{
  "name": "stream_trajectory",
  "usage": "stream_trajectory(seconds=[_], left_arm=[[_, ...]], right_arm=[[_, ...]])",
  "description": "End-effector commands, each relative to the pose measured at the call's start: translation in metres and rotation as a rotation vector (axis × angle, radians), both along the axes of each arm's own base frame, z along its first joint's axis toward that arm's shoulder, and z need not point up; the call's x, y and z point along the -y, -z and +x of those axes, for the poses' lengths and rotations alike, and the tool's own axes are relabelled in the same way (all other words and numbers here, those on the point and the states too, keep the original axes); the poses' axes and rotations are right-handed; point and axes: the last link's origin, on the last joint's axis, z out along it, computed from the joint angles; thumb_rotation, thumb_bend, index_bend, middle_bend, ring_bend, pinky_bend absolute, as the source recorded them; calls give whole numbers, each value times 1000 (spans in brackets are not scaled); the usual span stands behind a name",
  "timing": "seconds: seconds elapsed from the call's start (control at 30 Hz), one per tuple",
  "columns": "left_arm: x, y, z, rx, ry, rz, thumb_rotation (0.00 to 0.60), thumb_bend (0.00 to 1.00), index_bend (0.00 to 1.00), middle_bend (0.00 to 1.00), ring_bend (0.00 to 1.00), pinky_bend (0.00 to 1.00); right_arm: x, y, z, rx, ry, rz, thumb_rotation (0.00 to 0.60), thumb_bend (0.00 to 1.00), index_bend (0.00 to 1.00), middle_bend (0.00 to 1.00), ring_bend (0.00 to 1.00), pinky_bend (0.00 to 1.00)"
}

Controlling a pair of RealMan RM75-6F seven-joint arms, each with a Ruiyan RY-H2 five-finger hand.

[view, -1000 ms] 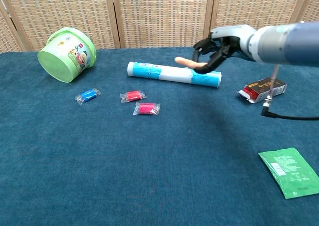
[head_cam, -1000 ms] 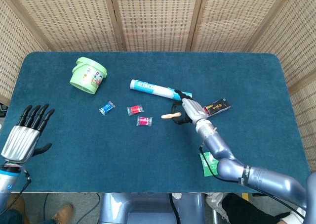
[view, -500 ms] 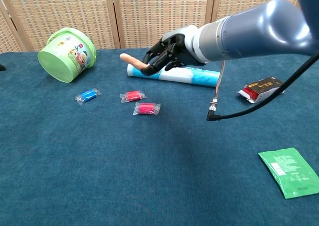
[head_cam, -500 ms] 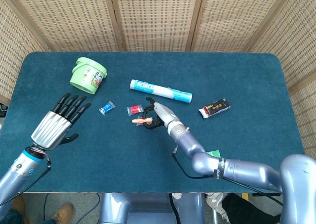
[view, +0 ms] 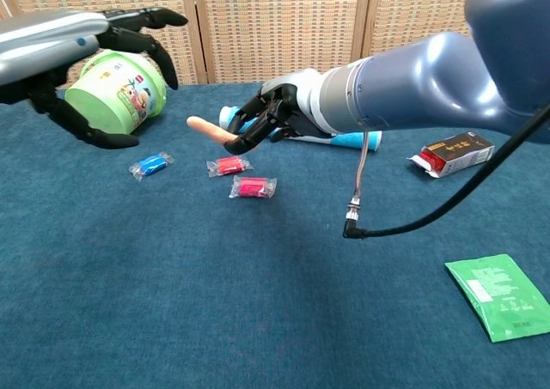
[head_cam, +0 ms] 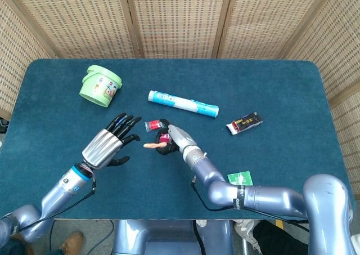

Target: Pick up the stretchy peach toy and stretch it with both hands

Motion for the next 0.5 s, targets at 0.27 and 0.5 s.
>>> stream_trajectory(seconds=[0.27, 0.5], left_arm=[[-7, 25, 16, -24, 4, 12, 600, 326, 427, 0, 0, 0], [-8, 39, 28, -36, 18, 12, 600, 326, 432, 0, 0, 0]], right_arm=[[-2, -2, -5, 0, 9, -1, 600, 579, 663, 47, 0, 0], [-3, -4, -7, -2, 7, 2, 600, 580, 663, 47, 0, 0]])
